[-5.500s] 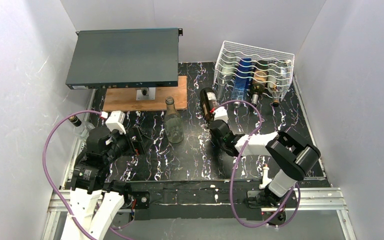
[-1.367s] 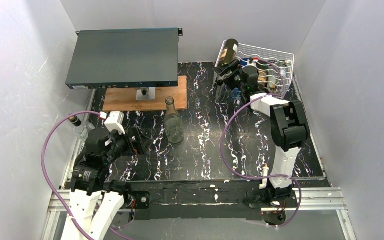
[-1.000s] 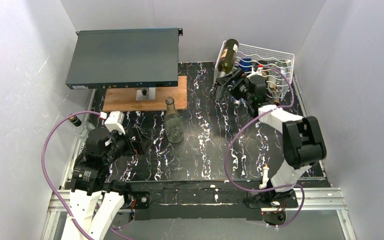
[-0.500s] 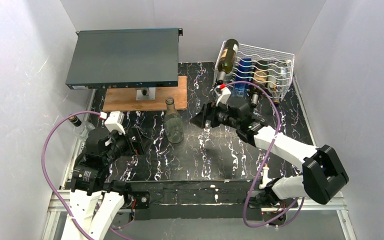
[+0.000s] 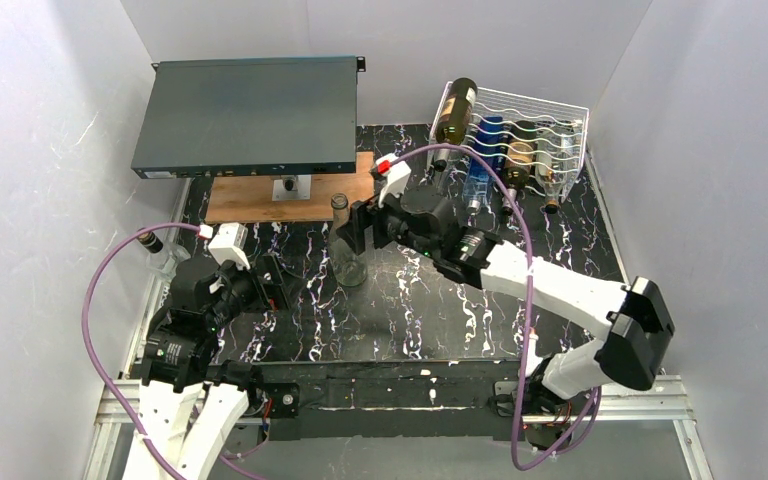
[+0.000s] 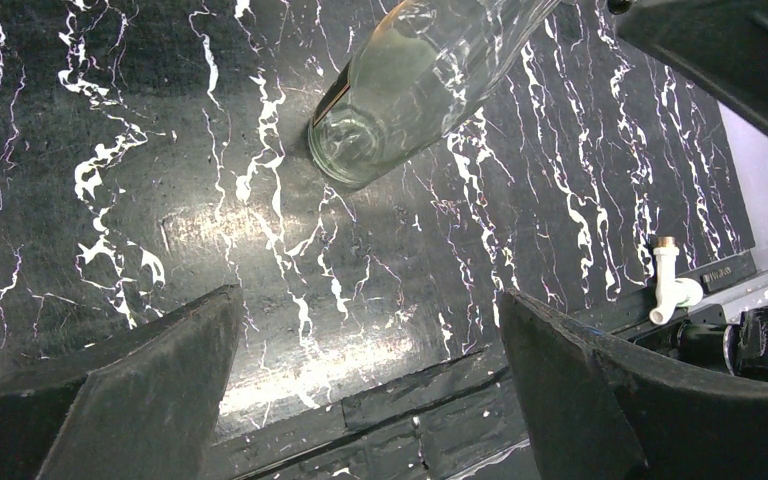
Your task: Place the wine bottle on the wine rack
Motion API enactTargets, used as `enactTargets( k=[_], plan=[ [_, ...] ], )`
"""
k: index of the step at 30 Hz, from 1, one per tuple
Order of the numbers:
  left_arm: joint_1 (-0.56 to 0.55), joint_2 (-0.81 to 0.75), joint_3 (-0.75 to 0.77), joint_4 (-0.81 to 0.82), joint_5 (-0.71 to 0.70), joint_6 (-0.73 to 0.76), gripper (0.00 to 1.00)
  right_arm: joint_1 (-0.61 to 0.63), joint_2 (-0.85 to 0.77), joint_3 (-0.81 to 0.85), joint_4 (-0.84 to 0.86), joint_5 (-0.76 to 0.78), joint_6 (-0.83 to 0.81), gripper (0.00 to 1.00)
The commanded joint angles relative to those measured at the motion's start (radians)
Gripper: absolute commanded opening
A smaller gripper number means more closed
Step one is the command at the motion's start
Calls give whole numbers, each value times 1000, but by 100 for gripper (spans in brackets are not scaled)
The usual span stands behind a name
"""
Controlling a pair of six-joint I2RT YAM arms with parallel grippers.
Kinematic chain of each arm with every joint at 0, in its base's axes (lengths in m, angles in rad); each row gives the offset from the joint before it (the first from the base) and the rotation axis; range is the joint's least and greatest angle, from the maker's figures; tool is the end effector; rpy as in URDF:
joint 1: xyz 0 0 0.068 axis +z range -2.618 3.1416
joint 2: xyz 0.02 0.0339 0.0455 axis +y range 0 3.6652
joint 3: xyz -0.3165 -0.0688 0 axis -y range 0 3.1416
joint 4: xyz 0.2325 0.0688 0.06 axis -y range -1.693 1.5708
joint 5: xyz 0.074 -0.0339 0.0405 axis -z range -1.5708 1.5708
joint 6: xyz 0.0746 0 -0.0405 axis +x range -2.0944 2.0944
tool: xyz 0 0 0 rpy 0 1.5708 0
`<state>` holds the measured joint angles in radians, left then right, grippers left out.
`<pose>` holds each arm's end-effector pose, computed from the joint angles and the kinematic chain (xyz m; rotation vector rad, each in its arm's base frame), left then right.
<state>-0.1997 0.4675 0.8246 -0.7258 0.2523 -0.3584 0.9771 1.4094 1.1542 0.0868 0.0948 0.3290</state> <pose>0.0656 -0.0323 0.3409 0.0146 1.9769 -0.6121 0.2047 0.2907 0.4004 -0.5101 1.7475 0.8647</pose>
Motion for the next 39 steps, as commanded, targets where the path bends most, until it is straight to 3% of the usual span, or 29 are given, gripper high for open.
enactTargets(
  k=[1, 10, 13, 14, 25, 28, 33, 39],
  plan=[
    [-1, 0, -5, 1, -8, 8, 99, 58, 66, 108, -33, 171, -95, 86],
    [-2, 5, -4, -1, -8, 8, 99, 137, 193, 282, -114, 400, -157, 80],
    [-2, 0, -6, 0, -13, 7, 99, 163, 207, 289, -99, 457, -192, 61],
    [-1, 0, -5, 0, -13, 7, 99, 170, 207, 283, -81, 474, -201, 59],
    [-1, 10, -4, 0, -8, 9, 99, 180, 251, 258, 25, 524, -260, 58],
    [-2, 7, -6, -1, -12, 7, 99, 174, 239, 208, 87, 551, -284, 43],
    [-1, 8, -5, 0, -10, 8, 99, 132, 191, 138, 123, 522, -263, 5],
    [-1, 14, -4, 0, -2, 10, 99, 76, 77, 61, 141, 557, -269, 1]
  ],
)
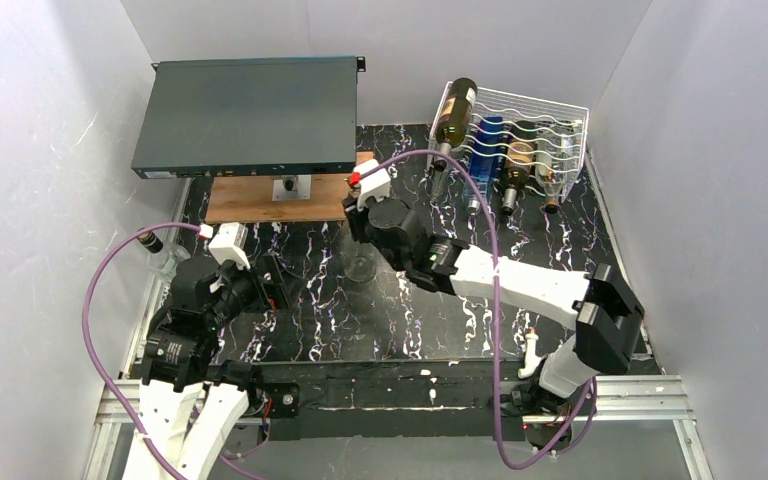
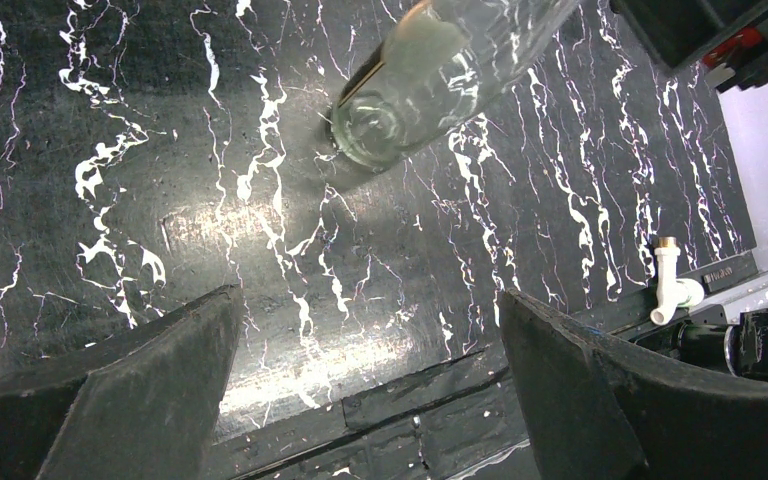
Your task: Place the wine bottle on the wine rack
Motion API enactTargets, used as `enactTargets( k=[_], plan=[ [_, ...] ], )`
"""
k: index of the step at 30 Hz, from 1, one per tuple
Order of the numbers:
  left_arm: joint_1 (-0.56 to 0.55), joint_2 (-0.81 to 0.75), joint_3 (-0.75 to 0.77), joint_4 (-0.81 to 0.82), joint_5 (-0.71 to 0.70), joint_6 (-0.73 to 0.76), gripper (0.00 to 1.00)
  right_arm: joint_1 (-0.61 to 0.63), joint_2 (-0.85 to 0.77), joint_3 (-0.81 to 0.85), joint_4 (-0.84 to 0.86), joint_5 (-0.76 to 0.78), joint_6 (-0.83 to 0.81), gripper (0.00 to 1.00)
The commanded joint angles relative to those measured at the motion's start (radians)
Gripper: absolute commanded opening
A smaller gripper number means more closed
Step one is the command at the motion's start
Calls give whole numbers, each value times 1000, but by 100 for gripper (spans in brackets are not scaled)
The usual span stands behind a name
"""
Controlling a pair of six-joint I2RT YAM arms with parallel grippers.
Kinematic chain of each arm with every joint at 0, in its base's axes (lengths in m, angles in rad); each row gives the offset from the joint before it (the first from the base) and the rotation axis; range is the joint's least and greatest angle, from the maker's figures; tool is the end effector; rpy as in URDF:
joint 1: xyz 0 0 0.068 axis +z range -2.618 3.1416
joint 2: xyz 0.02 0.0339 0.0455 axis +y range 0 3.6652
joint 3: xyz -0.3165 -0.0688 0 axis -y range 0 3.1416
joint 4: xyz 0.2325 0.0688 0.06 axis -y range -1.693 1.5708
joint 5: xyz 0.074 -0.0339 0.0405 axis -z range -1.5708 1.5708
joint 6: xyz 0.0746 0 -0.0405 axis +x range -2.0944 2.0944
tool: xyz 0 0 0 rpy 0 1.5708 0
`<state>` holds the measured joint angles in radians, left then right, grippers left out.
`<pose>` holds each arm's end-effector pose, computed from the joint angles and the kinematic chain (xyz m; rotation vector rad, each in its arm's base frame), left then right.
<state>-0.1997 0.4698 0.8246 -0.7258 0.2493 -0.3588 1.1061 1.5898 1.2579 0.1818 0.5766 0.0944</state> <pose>0.0662 -0.0322 0.3408 0.0118 1.9791 -0.6093 0.2158 0.3397 0.3905 -0.4338 1.6567 0.4001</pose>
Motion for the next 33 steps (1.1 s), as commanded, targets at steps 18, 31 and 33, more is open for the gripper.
enactTargets(
  k=[18, 31, 33],
  plan=[
    [-1, 24, -2, 2, 14, 14, 99, -442, -501, -871, 440, 27, 1095, 1],
    [-1, 21, -4, 3, 11, 12, 99, -450, -407, -1181, 684, 45, 1516, 1],
    [-1, 18, -4, 3, 9, 12, 99, -450, -385, -1179, 671, 33, 1550, 1]
  ],
)
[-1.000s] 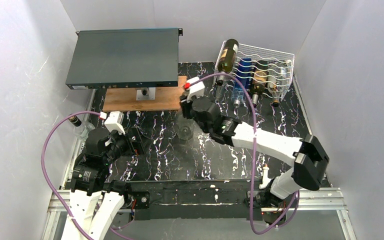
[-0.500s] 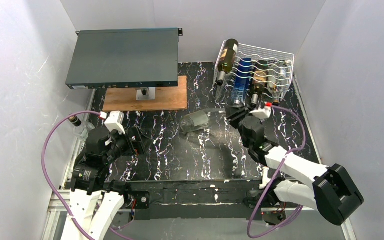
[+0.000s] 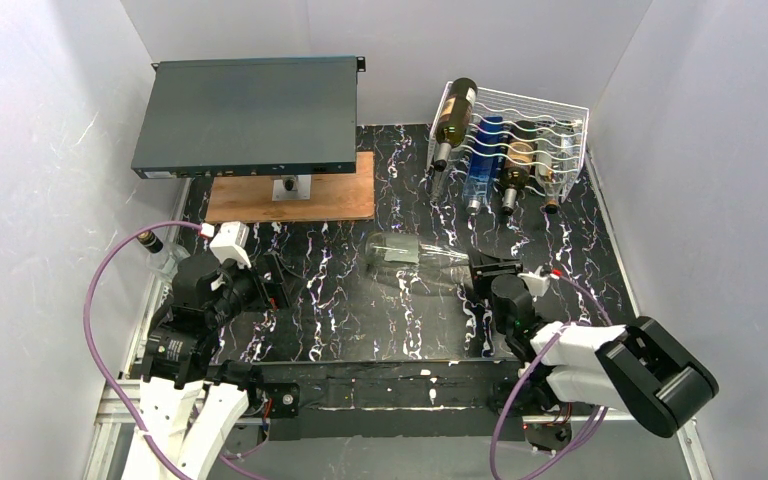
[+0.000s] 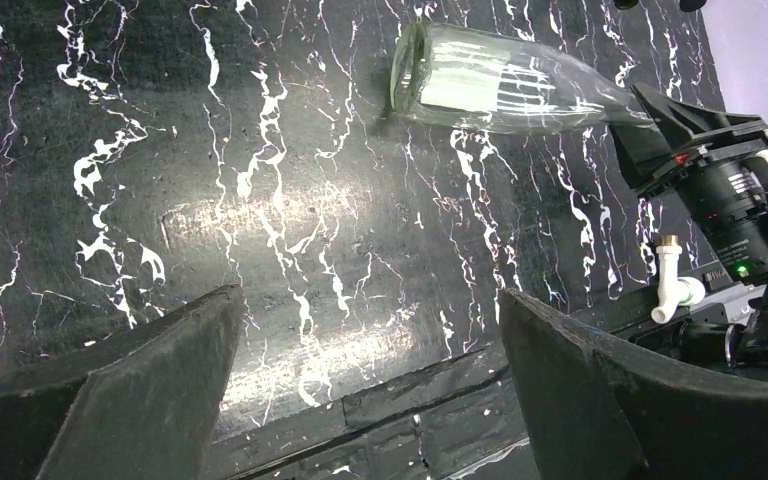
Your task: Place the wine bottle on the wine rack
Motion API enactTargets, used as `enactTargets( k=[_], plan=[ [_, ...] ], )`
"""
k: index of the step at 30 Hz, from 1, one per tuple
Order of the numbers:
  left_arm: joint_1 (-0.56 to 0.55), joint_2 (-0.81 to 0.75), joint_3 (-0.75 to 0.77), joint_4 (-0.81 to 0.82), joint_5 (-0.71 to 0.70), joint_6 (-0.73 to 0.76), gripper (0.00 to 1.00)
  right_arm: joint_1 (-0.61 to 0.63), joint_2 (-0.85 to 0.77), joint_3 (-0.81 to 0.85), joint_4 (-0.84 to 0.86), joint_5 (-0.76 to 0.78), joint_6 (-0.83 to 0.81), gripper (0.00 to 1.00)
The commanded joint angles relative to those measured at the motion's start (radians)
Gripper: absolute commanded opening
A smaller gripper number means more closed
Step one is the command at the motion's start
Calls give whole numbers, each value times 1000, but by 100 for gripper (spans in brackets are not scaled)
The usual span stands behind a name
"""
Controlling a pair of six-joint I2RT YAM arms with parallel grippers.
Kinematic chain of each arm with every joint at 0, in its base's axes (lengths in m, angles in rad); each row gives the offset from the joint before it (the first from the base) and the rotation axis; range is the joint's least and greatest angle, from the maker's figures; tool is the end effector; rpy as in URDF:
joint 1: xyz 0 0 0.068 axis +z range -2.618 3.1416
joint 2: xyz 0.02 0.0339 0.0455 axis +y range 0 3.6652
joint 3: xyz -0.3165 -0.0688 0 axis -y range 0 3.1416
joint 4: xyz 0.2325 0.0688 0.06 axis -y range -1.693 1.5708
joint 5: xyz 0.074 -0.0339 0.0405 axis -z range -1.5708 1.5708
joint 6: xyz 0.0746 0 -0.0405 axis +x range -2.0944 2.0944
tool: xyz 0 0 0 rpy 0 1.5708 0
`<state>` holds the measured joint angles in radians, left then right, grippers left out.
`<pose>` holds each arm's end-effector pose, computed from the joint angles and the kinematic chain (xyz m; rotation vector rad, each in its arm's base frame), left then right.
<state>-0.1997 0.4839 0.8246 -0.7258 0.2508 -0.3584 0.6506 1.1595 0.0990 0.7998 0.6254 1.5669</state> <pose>0.0693 -0.0329 0.3400 0.0107 1.9933 -0.6093 0.1771 0.0799 0.1954 1.2260 1.4509 1.0020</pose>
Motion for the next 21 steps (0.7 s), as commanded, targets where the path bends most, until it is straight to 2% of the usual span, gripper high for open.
enactTargets(
  k=[1, 9, 14, 21],
  plan=[
    [-1, 4, -4, 3, 7, 12, 99, 6, 54, -16, 35, -20, 105, 1],
    [-1, 3, -4, 3, 7, 12, 99, 5, 86, 13, -148, -68, 297, 2],
    [-1, 4, -4, 3, 8, 12, 99, 5, 89, 19, -230, -113, 341, 11],
    [-1, 1, -4, 3, 9, 12, 99, 6, 63, -12, -259, -140, 346, 32]
  ],
)
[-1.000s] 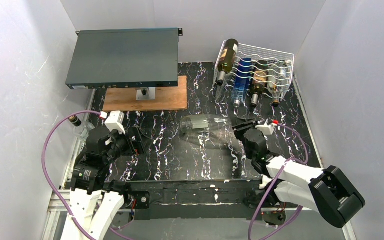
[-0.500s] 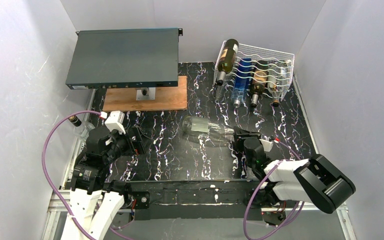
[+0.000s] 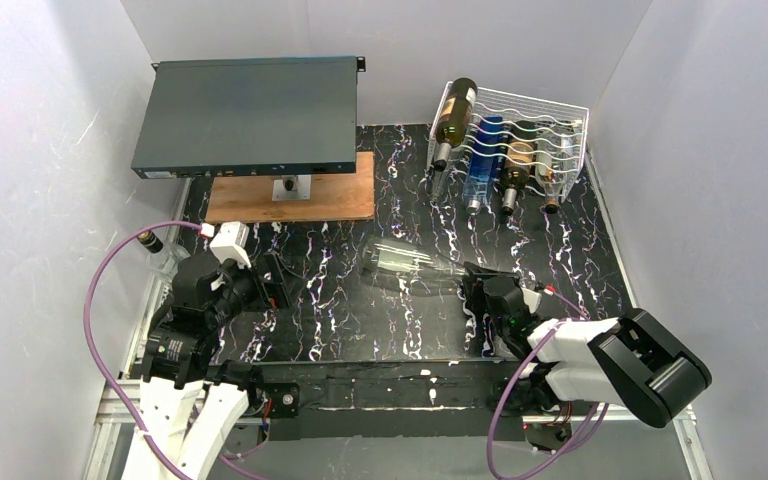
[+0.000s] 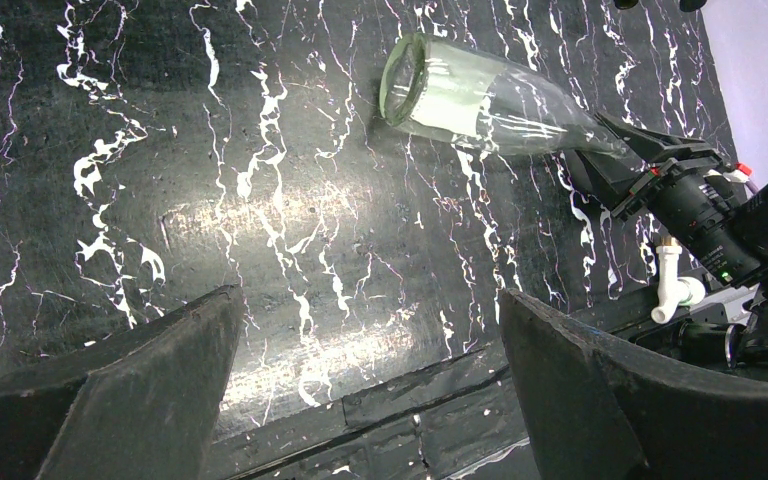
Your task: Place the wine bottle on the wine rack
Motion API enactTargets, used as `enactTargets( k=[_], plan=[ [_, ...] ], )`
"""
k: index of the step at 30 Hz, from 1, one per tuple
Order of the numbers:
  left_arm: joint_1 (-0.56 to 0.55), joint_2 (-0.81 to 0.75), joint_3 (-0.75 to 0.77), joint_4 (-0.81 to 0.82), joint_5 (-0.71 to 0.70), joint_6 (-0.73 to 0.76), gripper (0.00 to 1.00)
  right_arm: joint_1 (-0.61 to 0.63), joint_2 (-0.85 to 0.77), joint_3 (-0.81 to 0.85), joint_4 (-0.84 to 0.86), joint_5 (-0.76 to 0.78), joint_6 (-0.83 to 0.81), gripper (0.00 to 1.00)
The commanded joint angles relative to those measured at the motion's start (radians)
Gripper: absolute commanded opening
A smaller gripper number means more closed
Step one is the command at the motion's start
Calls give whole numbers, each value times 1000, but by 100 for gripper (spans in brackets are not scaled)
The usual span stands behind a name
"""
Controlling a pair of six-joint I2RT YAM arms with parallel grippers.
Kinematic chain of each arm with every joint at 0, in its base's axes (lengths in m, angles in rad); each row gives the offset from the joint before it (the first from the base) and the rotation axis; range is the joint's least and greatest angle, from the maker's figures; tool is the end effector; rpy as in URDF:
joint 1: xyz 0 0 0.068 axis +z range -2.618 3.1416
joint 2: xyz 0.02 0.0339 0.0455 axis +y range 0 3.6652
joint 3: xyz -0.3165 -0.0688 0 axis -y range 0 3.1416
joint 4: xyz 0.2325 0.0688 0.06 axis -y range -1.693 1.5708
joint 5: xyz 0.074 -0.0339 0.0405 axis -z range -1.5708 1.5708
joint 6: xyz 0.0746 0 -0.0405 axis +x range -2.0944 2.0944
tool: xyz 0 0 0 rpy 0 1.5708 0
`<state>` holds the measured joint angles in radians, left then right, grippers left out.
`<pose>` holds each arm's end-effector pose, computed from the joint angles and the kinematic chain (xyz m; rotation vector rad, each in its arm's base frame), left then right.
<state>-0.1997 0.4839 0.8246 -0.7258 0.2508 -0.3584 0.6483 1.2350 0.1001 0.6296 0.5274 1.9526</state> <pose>0.0693 -0.0329 0.3400 0.0107 1.9933 -0.6093 0.1737 0.0845 0.1599 1.5819 1.5059 1.0701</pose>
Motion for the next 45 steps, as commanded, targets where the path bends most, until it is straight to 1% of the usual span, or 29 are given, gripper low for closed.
enactTargets(
  k=[1, 5, 9, 13, 15, 18, 22, 24, 27, 29, 30, 31, 32, 33, 35, 36, 37, 38, 40, 41, 42, 45],
  plan=[
    [-2, 1, -4, 3, 9, 12, 99, 8, -19, -24, -89, -43, -37, 34],
    [-1, 1, -4, 3, 11, 12, 99, 8, -48, -46, -110, -40, -19, 42],
    [-1, 0, -4, 3, 10, 12, 99, 8, -76, -52, -126, -34, -19, 52],
    [-1, 1, -4, 3, 10, 12, 99, 8, -103, -50, -156, -41, -39, 70],
    [-1, -1, -4, 3, 10, 12, 99, 8, -116, -51, -160, -48, -63, 78],
    [-1, -4, -5, 3, 10, 12, 99, 8, -151, -50, -193, -71, -98, 85],
    [-1, -4, -4, 3, 11, 12, 99, 8, -258, -17, -312, -125, -202, 94],
    [-1, -5, -4, 3, 13, 12, 99, 7, -327, 12, -390, -161, -301, 98],
    [-2, -5, -4, 3, 15, 13, 99, 8, -430, 70, -433, -242, -538, 99],
    [-1, -6, -4, 3, 15, 13, 99, 8, -464, 121, -405, -303, -744, 98],
    [-1, -6, -5, 3, 16, 13, 99, 7, -459, 161, -385, -344, -878, 98],
    [-1, -7, -5, 3, 16, 13, 99, 8, -444, 217, -399, -369, -1001, 98],
    [-1, -8, -4, 3, 16, 13, 99, 8, -414, 285, -431, -394, -1157, 98],
    [-1, -9, -4, 3, 17, 13, 99, 8, -370, 348, -485, -413, -1306, 98],
    [-1, -10, -4, 5, 19, 13, 99, 5, -253, 500, -593, -380, -1545, 99],
    [-1, -10, -4, 5, 21, 13, 99, -12, -186, 556, -649, -359, -1633, 98],
    [-1, -9, -4, 5, 21, 13, 99, -45, -123, 602, -658, -364, -1700, 98],
    [-1, -9, -4, 5, 21, 13, 99, -121, -62, 645, -655, -423, -1729, 98],
    [-1, -11, -5, 5, 18, 13, 99, -232, 45, 720, -642, -552, -1748, 98],
    [-2, -14, -6, 5, 13, 12, 99, -276, 93, 733, -577, -616, -1744, 98],
    [-2, -17, -6, 5, 10, 12, 99, -317, 146, 765, -559, -710, -1741, 98],
    [-2, -29, -8, 3, -3, 8, 99, -349, 277, 825, -568, -837, -1766, 98]
  ],
)
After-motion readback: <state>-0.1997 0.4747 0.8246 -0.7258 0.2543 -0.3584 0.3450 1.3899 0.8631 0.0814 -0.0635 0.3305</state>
